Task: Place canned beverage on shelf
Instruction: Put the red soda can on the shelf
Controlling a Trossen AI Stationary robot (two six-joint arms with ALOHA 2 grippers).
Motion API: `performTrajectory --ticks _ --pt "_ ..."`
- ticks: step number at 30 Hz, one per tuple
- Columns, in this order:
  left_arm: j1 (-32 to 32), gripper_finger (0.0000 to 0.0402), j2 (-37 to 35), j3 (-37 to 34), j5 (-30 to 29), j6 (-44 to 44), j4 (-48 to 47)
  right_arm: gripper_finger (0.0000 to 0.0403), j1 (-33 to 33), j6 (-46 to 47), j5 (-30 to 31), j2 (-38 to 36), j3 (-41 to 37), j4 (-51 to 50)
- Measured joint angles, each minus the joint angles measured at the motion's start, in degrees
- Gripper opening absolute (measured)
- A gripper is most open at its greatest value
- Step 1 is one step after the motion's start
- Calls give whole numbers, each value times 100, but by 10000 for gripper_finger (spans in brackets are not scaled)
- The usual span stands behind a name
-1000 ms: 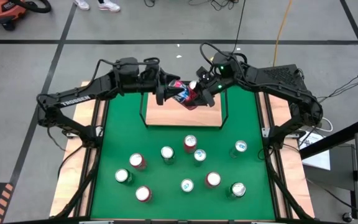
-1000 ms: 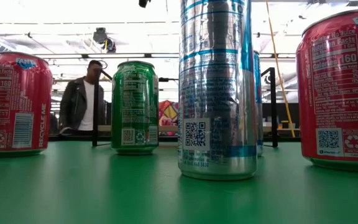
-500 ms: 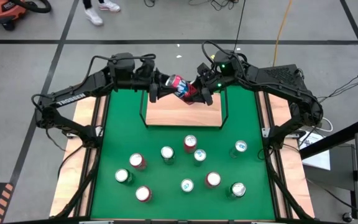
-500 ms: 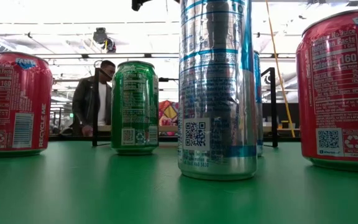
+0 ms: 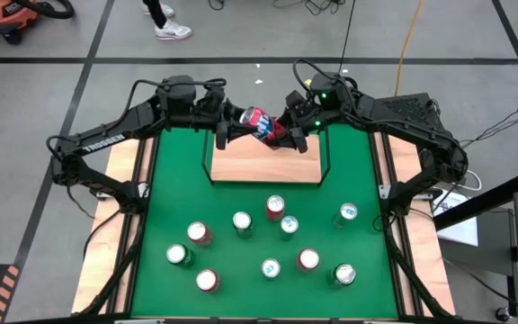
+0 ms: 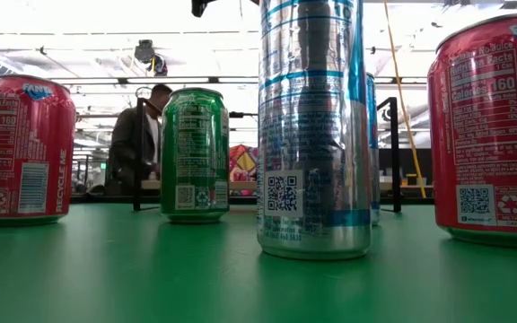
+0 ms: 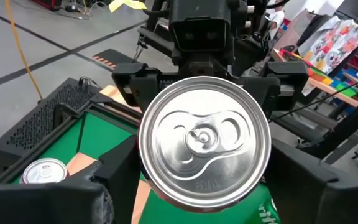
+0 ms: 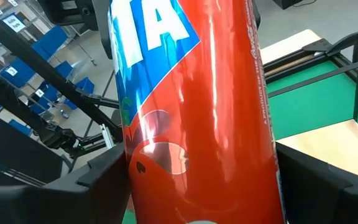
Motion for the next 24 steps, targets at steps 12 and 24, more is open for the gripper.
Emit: performTrajectory --ticks 12,24 --pt "62 265 15 -9 226 370 90 364 -1 220 97 0 20 -234" --pt "100 265 31 -20 432 720 179 377 -31 209 152 0 22 -930"
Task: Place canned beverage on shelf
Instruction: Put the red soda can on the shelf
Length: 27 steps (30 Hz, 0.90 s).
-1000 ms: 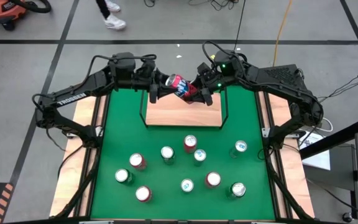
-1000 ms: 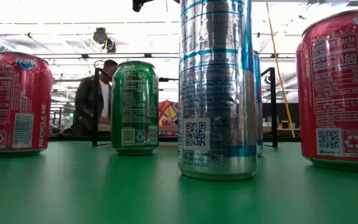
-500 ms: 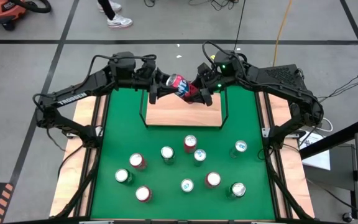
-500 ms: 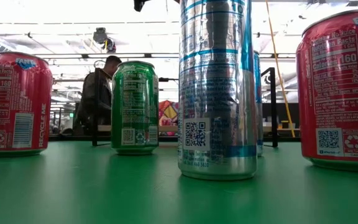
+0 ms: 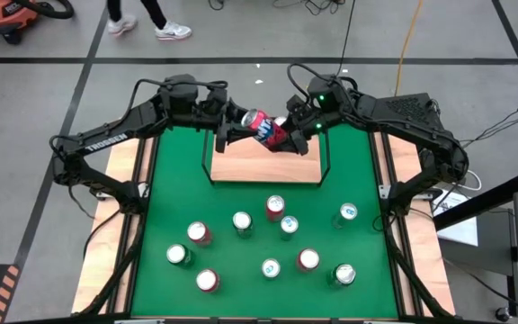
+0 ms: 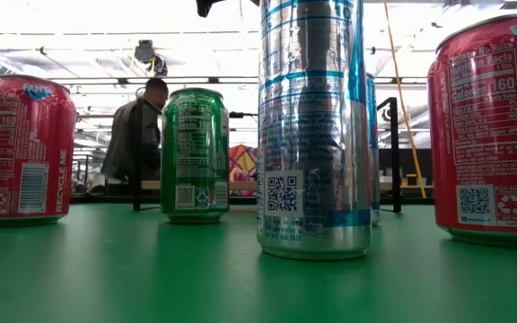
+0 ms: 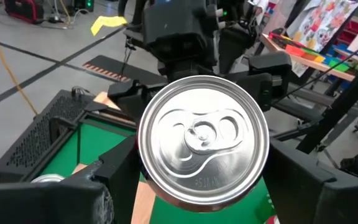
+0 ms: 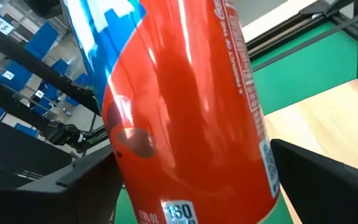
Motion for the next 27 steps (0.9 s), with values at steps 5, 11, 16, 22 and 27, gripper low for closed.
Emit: performTrajectory --ticks 5,11,16,22,27 --pt "27 264 0 0 27 309 28 377 -6 -191 49 -7 7 -556" --pt "185 264 -46 20 263 372 243 377 -20 -492 481 0 -31 -1314" --pt "353 264 -36 26 402 562 182 377 -19 -778 974 -90 -24 -1840" --pt "583 264 107 16 367 1044 -230 377 -54 -867 1312 -515 -22 -2005" --pt "780 264 173 17 309 1477 -379 377 -63 -1057 1939 -958 -22 -1970"
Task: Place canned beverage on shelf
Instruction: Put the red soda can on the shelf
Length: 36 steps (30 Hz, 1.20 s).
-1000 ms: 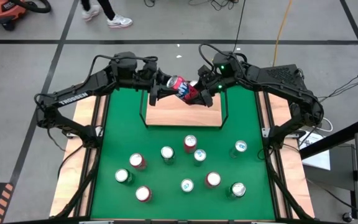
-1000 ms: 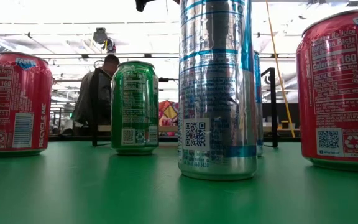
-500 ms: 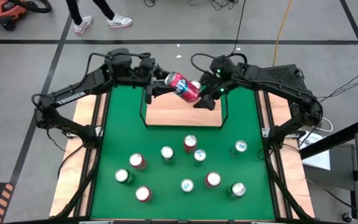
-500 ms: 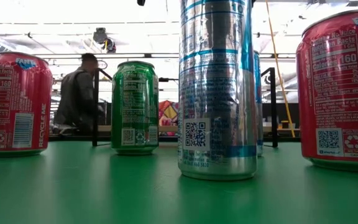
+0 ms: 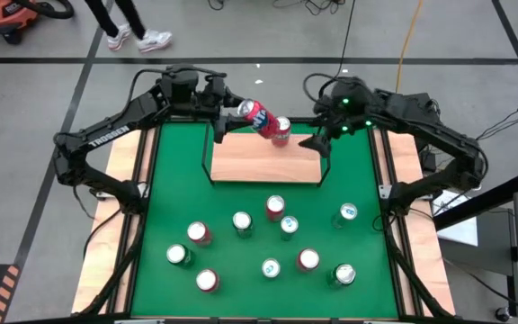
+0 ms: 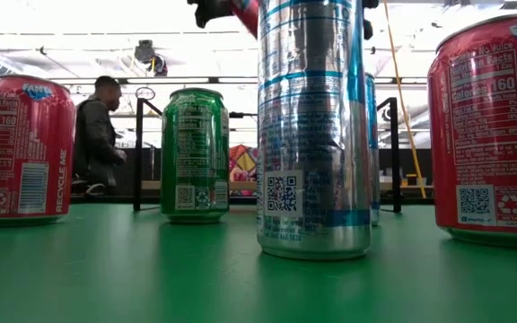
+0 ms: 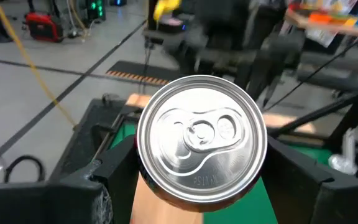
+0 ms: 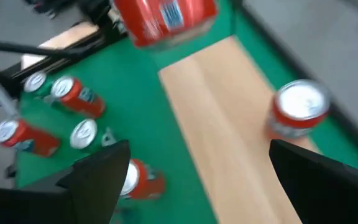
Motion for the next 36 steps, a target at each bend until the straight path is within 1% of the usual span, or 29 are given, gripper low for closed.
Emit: performTrajectory --ticks 3,6,13,19,24,27,36 --pt "88 264 111 0 -18 177 -27 377 -64 -40 321 -249 2 14" --pt "178 264 177 2 -10 420 -132 377 -158 -37 484 -437 2 44" --pt "432 264 600 233 -116 1190 -985 377 -458 21 486 -669 4 44" --pt "457 264 1065 291 -513 1774 -1080 377 -597 -25 503 -648 4 46" --pt "444 264 1374 282 -667 1828 -1122 377 -601 -36 501 -644 4 46" --pt "437 264 1524 291 -834 2068 -1260 377 -601 -8 501 -642 4 44" --pt "442 264 2082 289 -948 2553 -1376 377 -599 -12 503 -642 4 44"
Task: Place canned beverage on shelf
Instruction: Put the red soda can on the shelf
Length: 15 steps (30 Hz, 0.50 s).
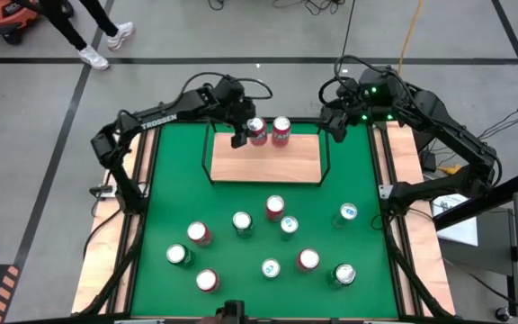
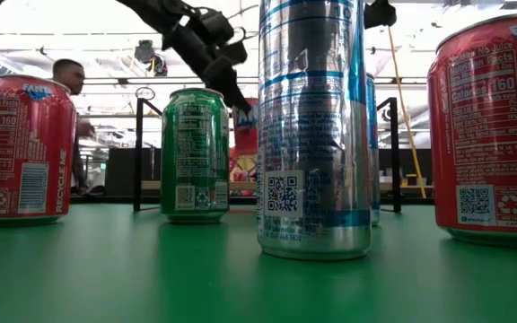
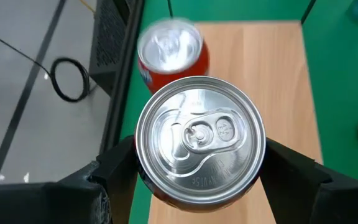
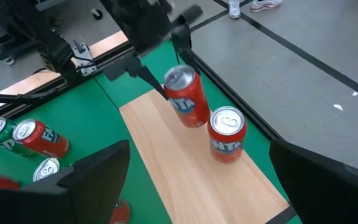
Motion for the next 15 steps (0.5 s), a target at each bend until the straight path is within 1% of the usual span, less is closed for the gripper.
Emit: performTrajectory --ticks 5,8,15 --pt "30 264 231 -2 -16 304 -51 377 0 -23 -1 0 0 1" --pt "97 264 319 -2 -29 319 -120 377 0 -23 -1 0 0 0" --pt "300 264 365 -2 -17 464 -107 377 0 -42 -2 0 0 0"
